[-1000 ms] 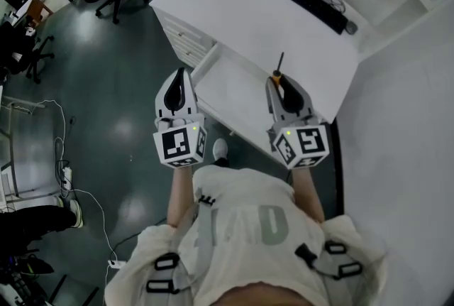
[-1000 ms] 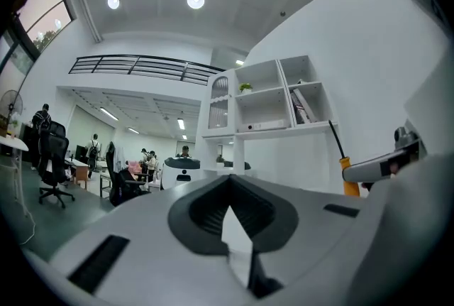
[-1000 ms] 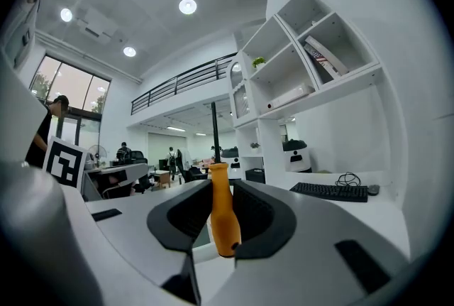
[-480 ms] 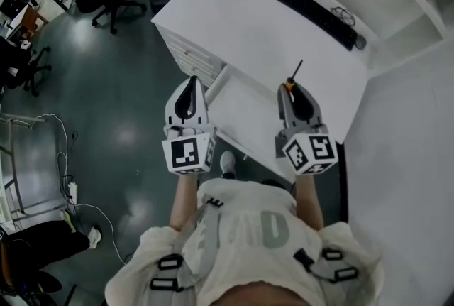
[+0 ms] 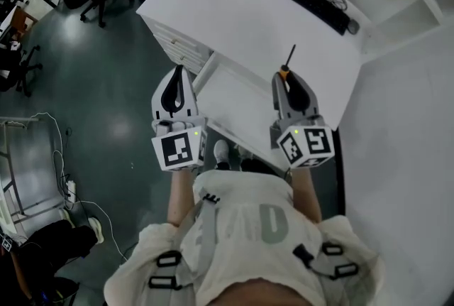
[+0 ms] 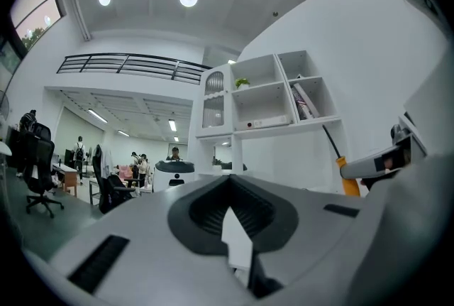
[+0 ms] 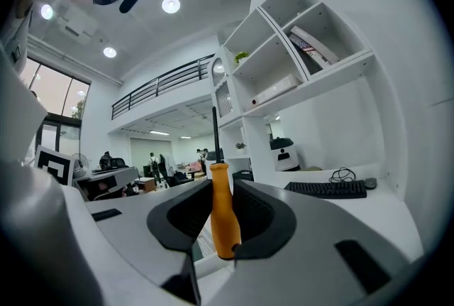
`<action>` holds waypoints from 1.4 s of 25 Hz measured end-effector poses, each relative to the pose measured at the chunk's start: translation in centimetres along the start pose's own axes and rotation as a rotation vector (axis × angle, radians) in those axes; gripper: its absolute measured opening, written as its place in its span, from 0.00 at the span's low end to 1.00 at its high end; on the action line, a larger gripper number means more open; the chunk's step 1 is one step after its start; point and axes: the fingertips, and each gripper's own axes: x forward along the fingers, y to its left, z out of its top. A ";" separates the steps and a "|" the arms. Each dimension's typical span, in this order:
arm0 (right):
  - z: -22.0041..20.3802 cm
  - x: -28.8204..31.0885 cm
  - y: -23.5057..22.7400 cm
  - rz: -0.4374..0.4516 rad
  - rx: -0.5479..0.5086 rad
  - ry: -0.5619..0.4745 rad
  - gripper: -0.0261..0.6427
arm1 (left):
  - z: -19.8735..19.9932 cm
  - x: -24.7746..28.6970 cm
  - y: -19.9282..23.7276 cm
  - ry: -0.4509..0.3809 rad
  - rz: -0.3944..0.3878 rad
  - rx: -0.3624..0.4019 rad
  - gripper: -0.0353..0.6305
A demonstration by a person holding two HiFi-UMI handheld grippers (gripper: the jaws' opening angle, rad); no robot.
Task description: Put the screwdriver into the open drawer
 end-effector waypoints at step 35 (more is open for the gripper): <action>-3.1 1.5 -1.3 0.130 -0.065 0.125 0.17 | -1.2 -1.0 -4.1 0.062 0.022 0.106 0.06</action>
